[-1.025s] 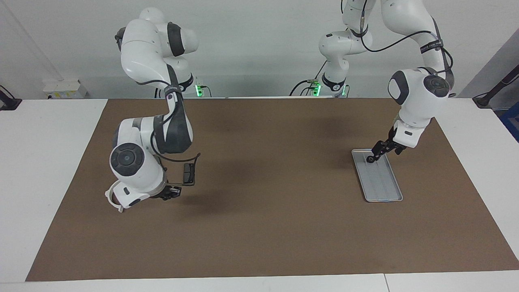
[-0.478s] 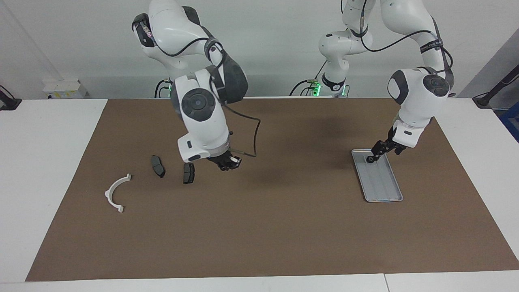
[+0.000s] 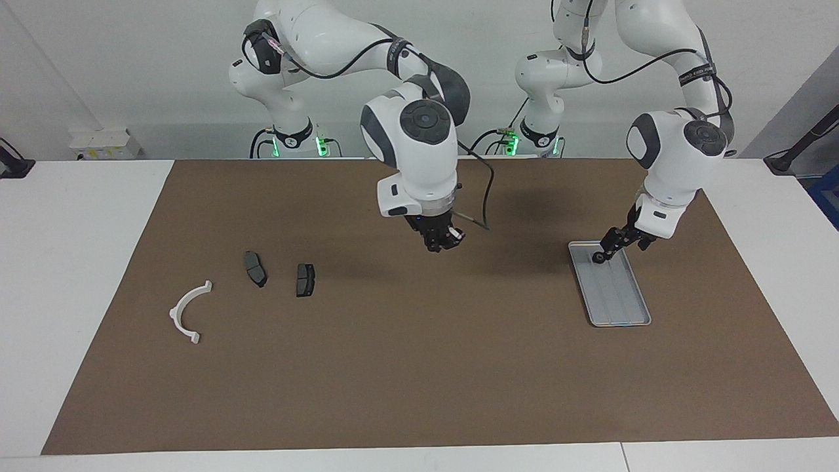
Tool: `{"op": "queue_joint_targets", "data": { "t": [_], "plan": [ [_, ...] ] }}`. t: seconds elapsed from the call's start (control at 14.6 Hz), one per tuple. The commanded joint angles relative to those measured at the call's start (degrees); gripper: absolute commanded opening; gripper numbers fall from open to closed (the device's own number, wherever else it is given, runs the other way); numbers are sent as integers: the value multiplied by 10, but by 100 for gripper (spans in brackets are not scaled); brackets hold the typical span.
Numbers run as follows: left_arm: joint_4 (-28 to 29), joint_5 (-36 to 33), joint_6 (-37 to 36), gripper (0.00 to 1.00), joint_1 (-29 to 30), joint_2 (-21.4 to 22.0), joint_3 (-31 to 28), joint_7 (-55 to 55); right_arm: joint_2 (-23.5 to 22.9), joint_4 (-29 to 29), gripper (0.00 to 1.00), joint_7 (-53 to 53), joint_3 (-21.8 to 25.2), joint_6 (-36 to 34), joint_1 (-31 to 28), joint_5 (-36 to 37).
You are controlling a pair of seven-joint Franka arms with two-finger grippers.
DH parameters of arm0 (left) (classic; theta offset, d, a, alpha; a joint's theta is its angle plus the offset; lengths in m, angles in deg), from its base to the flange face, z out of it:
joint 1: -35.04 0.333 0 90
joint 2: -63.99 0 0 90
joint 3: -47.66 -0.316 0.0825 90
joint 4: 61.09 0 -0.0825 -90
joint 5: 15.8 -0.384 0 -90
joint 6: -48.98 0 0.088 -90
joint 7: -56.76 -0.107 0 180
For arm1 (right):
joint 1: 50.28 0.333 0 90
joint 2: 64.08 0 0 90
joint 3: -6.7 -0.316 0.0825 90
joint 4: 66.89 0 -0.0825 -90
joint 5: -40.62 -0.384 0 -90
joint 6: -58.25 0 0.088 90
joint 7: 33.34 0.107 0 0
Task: Pick bearing gear from pile to tray
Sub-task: 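Carry the second black bearing with the right gripper toward the table center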
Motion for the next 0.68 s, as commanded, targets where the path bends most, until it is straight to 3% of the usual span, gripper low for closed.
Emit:
{"op": "queue_joint_targets", "data": {
  "t": [0.0, 0.62],
  "plan": [
    [-7, 2, -8, 100, -4, 2, -2, 5, -37, -11, 6, 56, 7, 39, 27, -12],
    [-15, 2, -4, 100, -4, 1, -2, 5, -128, -8, 6, 86, 8, 129, 47, 4]
  ]
}}
